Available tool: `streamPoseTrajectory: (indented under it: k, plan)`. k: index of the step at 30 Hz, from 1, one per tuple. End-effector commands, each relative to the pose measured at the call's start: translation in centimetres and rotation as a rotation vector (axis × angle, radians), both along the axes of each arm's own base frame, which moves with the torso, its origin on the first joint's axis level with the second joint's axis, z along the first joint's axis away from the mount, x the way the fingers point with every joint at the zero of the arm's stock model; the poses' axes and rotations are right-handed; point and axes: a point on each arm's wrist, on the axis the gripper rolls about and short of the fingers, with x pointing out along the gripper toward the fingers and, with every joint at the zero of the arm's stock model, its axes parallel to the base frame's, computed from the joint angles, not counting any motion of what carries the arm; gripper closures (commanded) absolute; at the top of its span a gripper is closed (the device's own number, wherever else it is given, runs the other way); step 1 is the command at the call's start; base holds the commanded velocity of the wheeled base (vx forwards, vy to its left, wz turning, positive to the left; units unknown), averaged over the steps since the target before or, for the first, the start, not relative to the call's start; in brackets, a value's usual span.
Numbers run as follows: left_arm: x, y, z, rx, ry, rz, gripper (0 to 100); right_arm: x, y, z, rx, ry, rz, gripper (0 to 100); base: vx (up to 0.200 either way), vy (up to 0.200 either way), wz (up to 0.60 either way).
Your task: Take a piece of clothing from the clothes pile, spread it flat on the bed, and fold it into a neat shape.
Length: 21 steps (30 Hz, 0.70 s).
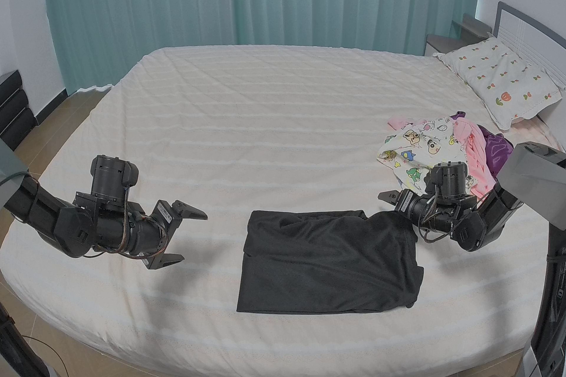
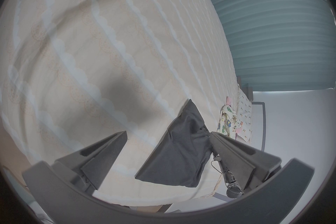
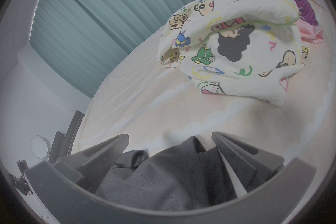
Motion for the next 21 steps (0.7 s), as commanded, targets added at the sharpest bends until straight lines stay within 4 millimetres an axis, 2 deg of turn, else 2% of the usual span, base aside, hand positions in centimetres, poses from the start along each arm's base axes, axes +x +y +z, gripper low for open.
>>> streamPoseTrajectory:
  k: [1, 2, 8, 12, 21]
  plan:
    - [0.0, 0.0, 0.0, 0.0, 0.001, 0.001, 0, -0.1, 0.0, -0.4, -0.003, 0.014, 0.003, 0, 0.0, 0.0, 0.0]
    - [0.0, 0.0, -0.1, 0.0, 0.003, 0.001, 0, -0.3, 0.1, -0.7, -0.004, 0.023, 0.007, 100, 0.0, 0.0, 0.0]
    - [0.1, 0.0, -0.1, 0.0, 0.001, 0.001, 0, -0.4, 0.2, -1.3, -0.002, 0.036, 0.007, 100, 0.0, 0.0, 0.0]
    - [0.1, 0.0, -0.1, -0.001, 0.003, 0.0, 0, 0.0, -0.5, -0.5, 0.01, 0.009, -0.021, 100, 0.0, 0.0, 0.0]
    - [0.1, 0.0, -0.1, -0.001, 0.003, 0.0, 0, -0.1, -1.6, -0.9, 0.076, 0.025, -0.092, 100, 0.0, 0.0, 0.0]
